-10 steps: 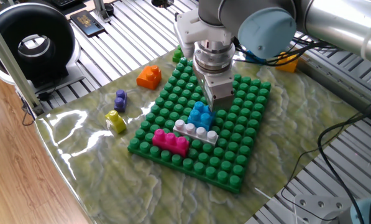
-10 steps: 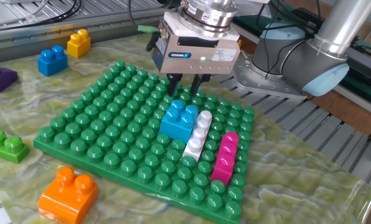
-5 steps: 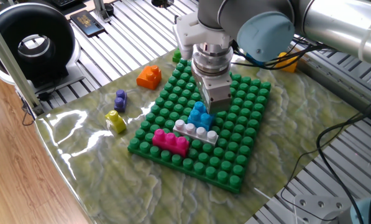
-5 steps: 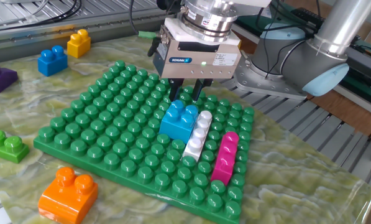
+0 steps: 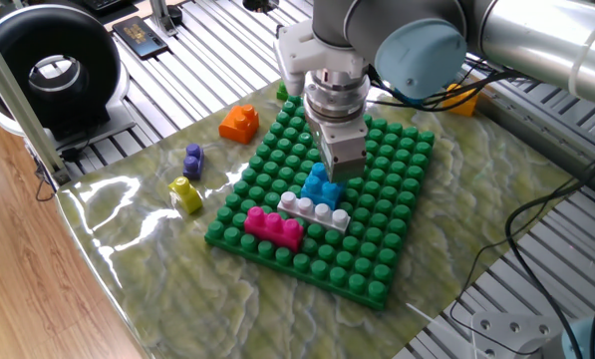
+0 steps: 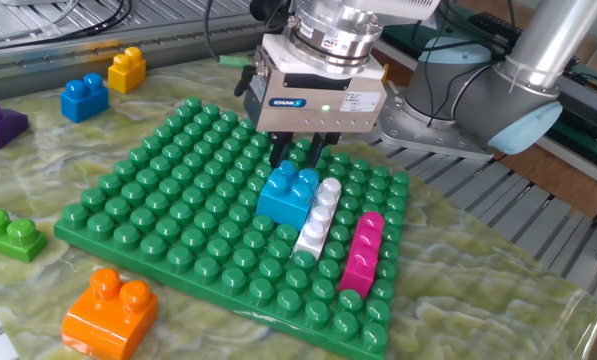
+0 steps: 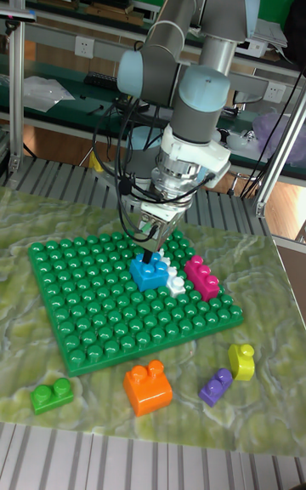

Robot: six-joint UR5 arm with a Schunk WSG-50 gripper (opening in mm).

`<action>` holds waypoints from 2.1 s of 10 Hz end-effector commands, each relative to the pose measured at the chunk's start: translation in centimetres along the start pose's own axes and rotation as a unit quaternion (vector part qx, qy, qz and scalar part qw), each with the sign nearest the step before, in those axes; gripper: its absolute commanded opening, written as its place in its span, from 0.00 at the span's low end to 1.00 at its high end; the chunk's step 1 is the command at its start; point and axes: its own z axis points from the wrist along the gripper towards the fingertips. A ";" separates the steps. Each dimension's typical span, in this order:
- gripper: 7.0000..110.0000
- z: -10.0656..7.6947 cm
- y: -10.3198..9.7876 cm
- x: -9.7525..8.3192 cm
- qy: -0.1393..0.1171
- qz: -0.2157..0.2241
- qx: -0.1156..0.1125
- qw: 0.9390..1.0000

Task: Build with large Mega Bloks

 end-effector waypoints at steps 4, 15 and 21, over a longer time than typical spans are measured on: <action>0.36 0.5 0.1 -0.5 -0.005 -0.002 -0.005 1.000; 0.36 1.0 0.7 -0.4 -0.014 0.001 -0.011 1.000; 0.36 1.4 1.1 -0.4 -0.015 0.001 -0.012 1.000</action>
